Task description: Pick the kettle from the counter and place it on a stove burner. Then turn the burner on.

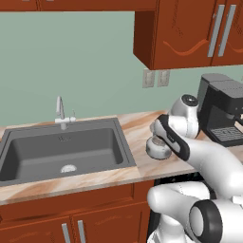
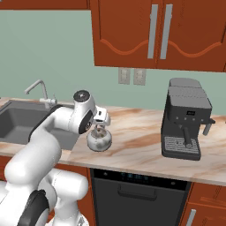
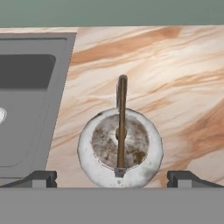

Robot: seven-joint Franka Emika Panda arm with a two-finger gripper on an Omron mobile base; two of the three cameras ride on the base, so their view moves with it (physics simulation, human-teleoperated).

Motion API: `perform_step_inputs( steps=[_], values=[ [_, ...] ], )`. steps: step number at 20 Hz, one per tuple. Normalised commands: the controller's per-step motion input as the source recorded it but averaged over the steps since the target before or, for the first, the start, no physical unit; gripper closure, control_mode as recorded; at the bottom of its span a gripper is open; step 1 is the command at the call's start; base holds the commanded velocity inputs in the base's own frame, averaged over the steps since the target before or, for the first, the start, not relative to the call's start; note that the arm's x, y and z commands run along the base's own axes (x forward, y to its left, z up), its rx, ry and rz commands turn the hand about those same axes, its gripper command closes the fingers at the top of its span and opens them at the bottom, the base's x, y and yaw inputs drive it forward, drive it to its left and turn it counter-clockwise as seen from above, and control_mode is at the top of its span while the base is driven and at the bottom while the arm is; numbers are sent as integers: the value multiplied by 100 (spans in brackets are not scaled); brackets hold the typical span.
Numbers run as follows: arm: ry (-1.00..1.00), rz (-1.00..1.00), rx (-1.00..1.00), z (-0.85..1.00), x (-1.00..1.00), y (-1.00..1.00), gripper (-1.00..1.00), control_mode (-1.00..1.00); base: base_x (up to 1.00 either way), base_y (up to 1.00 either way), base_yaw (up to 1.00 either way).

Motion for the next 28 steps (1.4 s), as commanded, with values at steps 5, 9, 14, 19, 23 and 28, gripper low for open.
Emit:
perform_step_inputs(
  steps=[5, 9, 14, 19, 23, 28],
  values=[
    [0, 0, 0, -13, 5, 0, -100, -100, 0, 0, 0],
    [0, 0, 0, -12, 1, 0, -100, -100, 0, 0, 0],
    [0, 0, 0, -11, 0, 0, -100, -100, 0, 0, 0],
    [0, 0, 0, -5, 1, -4, -100, -100, 0, 0, 0],
    [0, 0, 0, -4, 5, -7, -100, -100, 0, 0, 0],
    [0, 0, 0, -6, 16, -10, -100, -100, 0, 0, 0]
  ],
)
